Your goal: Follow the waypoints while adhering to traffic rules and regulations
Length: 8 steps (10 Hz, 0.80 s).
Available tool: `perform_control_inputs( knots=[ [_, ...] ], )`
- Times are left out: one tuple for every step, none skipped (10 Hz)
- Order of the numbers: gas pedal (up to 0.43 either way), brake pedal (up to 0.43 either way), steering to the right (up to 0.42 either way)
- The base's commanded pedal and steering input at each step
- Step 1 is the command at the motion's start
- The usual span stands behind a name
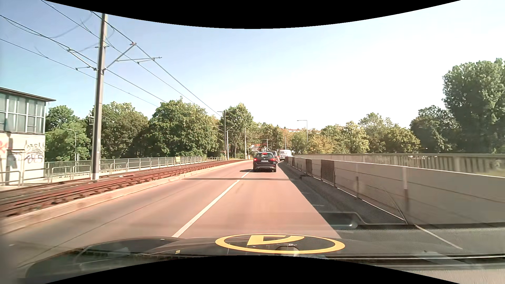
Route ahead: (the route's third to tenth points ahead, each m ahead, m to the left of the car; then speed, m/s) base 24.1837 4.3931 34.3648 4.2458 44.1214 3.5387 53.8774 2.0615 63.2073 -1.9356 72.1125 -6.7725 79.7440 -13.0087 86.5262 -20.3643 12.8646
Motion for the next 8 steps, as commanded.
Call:
perform_control_inputs(
  knots=[
    [0.079,0.000,-0.001],
    [0.067,0.000,-0.001],
    [0.039,0.000,-0.001],
    [0.020,0.000,0.000],
    [0.020,0.000,-0.001],
    [0.020,0.000,0.000],
    [0.020,0.000,0.000],
    [0.020,0.000,0.000]
  ],
)
